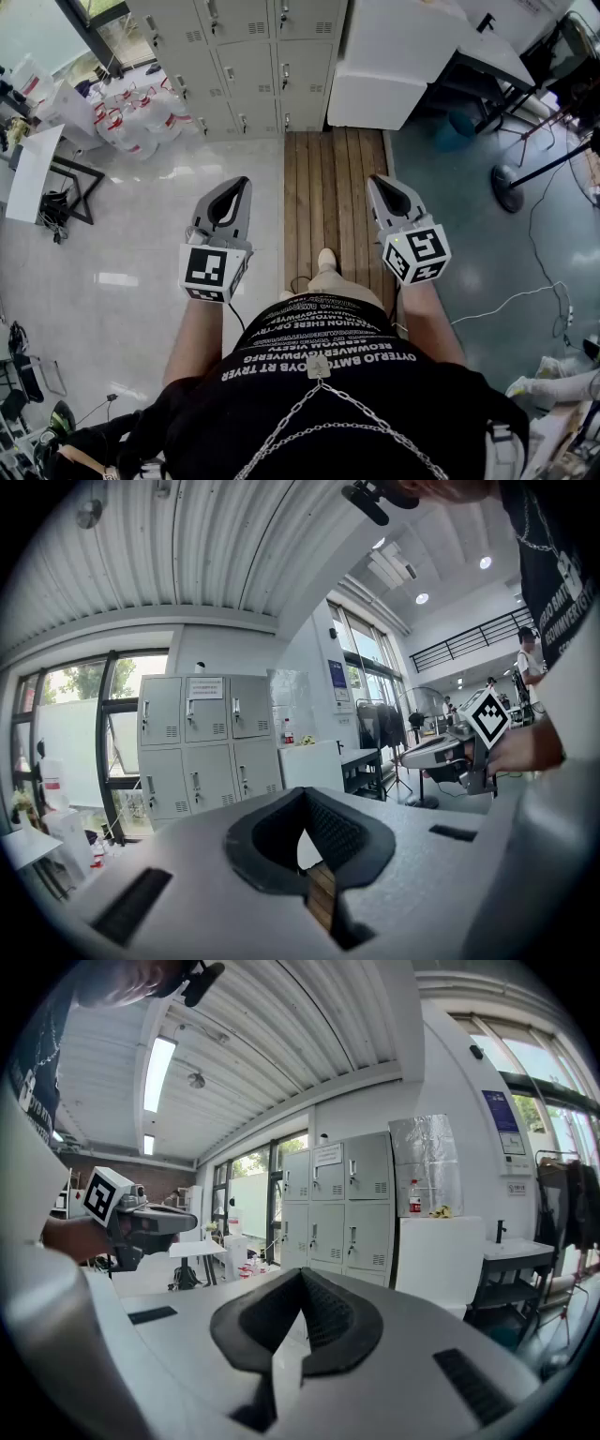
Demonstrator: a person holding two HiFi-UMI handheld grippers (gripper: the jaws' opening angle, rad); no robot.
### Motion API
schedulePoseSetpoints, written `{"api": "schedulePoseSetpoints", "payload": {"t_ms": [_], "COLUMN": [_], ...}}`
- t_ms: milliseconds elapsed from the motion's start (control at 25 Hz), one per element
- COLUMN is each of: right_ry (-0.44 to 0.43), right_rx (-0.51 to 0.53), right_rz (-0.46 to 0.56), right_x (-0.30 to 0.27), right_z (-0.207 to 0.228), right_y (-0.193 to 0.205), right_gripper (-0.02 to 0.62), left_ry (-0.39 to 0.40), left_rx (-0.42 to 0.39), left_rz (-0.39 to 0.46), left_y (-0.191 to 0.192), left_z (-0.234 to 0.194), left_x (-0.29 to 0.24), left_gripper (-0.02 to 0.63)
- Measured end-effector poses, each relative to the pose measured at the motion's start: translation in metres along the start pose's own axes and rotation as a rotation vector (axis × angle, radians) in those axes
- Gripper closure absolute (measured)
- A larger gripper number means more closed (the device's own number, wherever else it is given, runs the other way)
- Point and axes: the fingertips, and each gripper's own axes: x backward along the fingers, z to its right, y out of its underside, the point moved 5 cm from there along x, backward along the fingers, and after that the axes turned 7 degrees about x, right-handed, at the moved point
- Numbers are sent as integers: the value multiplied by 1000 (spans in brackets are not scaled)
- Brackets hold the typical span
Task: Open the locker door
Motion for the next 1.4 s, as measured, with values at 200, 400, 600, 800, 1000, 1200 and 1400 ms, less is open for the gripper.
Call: {"api": "schedulePoseSetpoints", "payload": {"t_ms": [200, 400, 600, 800, 1000, 1200, 1400], "right_ry": [4, 26, 21, -37, -92, -106, -111], "right_rx": [-12, -55, -68, -67, -77, -95, -119], "right_rz": [5, 4, -18, -53, -59, -70, -75], "right_x": [-4, -8, -12, -31, -58, -90, -126], "right_z": [-7, -10, -18, -20, -19, 4, 35], "right_y": [-2, 0, 2, 9, 11, 15, 24], "right_gripper": [598, 598, 598, 568, 515, 508, 508], "left_ry": [-5, -27, -6, -18, -76, -71, -17], "left_rx": [19, 33, 64, 113, 134, 110, 59], "left_rz": [0, 11, 22, -13, -32, -57, -54], "left_y": [7, 14, 24, 44, 51, 48, 41], "left_z": [-4, -12, -23, -37, -61, -70, -69], "left_x": [9, 22, 34, 30, 15, -23, -72], "left_gripper": [606, 606, 606, 606, 606, 606, 606]}}
